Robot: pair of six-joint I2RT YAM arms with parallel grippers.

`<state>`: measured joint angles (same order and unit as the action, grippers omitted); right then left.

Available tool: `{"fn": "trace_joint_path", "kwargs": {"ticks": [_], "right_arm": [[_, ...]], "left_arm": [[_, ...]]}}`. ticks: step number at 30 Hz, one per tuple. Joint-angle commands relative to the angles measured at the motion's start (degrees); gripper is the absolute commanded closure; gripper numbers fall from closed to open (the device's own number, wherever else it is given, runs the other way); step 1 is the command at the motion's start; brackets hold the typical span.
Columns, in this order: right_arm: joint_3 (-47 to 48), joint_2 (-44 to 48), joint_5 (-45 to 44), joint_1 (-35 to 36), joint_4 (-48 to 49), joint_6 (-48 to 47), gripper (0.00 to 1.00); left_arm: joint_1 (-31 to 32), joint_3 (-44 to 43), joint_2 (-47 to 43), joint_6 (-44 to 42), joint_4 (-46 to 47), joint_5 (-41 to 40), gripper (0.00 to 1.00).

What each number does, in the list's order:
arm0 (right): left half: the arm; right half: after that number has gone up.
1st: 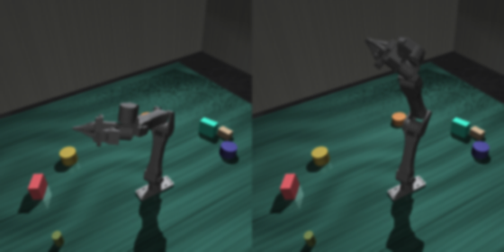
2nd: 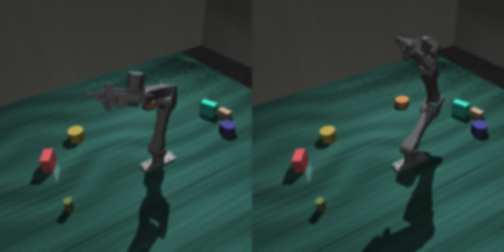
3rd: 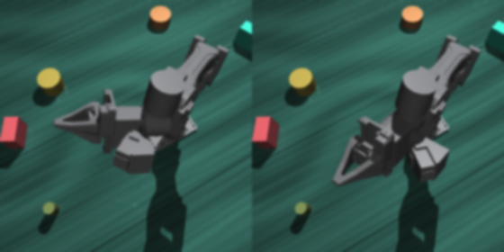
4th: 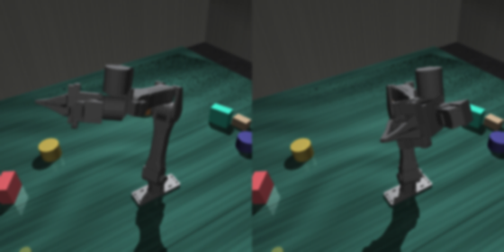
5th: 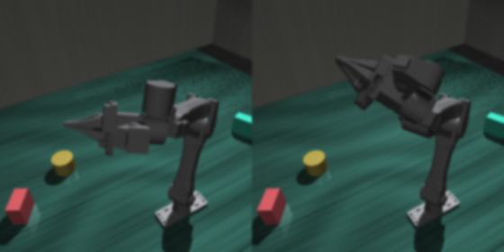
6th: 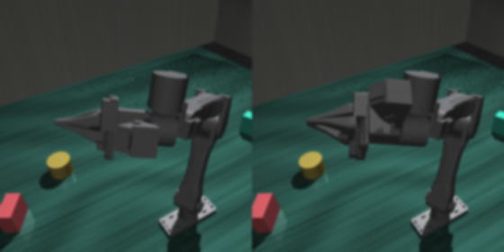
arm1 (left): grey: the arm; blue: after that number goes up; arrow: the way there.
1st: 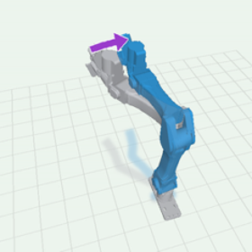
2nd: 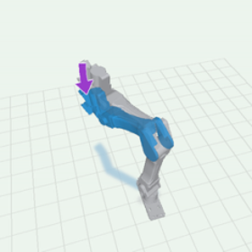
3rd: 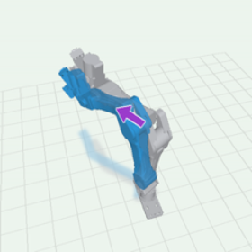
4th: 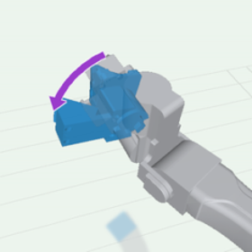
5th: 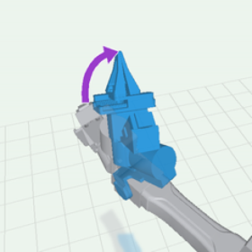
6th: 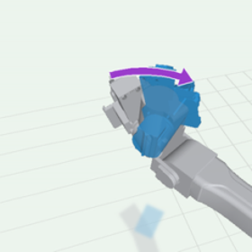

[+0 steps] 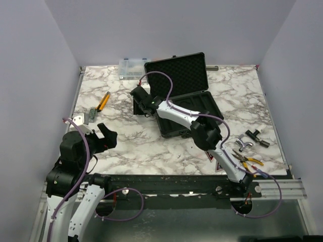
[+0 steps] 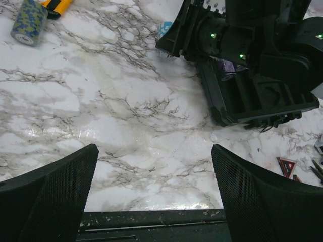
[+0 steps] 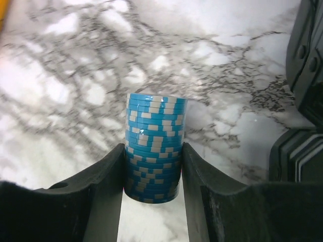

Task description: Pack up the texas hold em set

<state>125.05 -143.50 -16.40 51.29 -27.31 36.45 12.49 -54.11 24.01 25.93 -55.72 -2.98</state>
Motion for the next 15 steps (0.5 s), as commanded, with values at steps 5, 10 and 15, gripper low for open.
{"fn": "trace_joint_path", "kwargs": {"ticks": [5,10,15], "right_arm": [[-10.98,19.80,6.22,1.10,11.63,-7.34,0.93],[-21.80,28.84,6.75,1.10,12.55,-8.25,0.95],[-32.21,37.82,5.41,1.10,11.34,-8.11,0.96]], "left_arm": [[-0.03,7.87,-8.11,2.65,7.90,-2.70,0.02],[-0.04,12.59,-12.45,2.81,10.70,-4.08,0.02],[-0.09,14.16,-13.59,2.72,11.39,-4.75,0.02]]}}
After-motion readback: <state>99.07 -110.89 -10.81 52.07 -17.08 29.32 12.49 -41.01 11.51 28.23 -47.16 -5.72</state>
